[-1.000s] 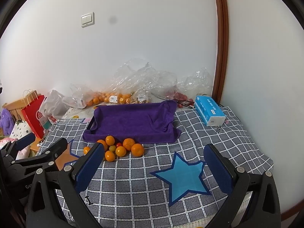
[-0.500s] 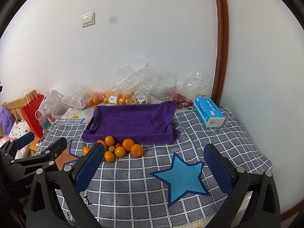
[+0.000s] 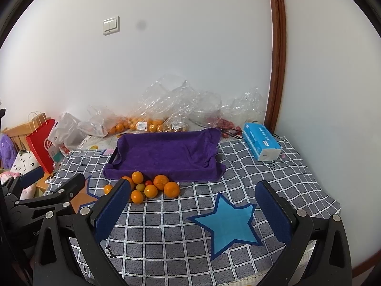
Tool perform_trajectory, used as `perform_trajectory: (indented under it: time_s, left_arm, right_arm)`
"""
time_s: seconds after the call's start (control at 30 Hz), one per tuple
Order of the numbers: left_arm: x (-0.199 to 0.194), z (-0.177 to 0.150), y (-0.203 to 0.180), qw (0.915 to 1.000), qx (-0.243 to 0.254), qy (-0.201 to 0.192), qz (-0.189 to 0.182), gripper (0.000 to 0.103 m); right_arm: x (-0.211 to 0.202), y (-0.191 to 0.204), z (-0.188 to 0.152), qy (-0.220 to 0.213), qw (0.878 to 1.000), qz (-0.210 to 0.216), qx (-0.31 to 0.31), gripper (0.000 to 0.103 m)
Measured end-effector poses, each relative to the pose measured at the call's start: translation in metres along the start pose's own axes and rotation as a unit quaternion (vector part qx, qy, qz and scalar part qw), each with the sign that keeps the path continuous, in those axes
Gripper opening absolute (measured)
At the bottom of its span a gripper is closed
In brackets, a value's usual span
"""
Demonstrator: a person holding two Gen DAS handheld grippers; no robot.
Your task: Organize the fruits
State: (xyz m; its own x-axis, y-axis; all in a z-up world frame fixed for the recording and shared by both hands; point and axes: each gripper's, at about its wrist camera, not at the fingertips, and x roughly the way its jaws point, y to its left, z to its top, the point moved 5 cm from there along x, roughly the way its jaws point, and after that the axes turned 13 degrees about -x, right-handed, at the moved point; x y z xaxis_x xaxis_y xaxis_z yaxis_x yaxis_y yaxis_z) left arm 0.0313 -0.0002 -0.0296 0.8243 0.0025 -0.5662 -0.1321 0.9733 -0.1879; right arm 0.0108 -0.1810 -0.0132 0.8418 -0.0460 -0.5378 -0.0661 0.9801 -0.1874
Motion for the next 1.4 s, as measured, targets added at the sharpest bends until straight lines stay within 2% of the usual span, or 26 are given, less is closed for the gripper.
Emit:
perform_trajectory:
  time_s: [0.47,0.7,0.8,0.93,1.13,1.27,1.33,1.4]
  left_arm:
    - [-0.002,-0.002,0.001,1.0000,0.004,-0.004,-0.005,0.103]
    - [0.005,-0.002,0.010,1.0000,-0.003,-0.007,0.004,0.103]
    - [0.018,-0.003,0.018,0.9999,-0.005,-0.001,0.011,0.103]
    - [0.042,-0.007,0.029,0.9994,0.002,0.016,0.031,0.103]
    - [0.084,-0.013,0.050,0.9979,-0.009,0.052,0.039,0.103]
    - [0.112,-0.021,0.068,0.9958,-0.025,0.075,0.045,0.103]
    - [0.129,-0.027,0.079,0.9938,-0.034,0.095,0.047,0.100]
    - [0.146,-0.034,0.089,0.9908,-0.042,0.116,0.055,0.089]
  right_arm:
    - [0.000,0.003,-0.001,-0.003,1.000,0.002,-0.004,0.102]
    - [0.007,0.006,-0.004,0.002,1.000,0.005,-0.014,0.102]
    - [0.016,0.006,-0.008,0.007,1.000,0.009,-0.024,0.102]
    - [0.042,0.007,-0.017,0.021,0.998,0.050,-0.019,0.103]
    - [0.088,0.006,-0.030,0.061,0.997,0.029,-0.029,0.103]
    - [0.120,0.007,-0.041,0.089,0.995,0.038,-0.030,0.103]
    - [0.132,0.006,-0.046,0.084,0.995,0.043,-0.026,0.102]
    - [0.144,0.007,-0.051,0.081,0.995,0.055,-0.018,0.102]
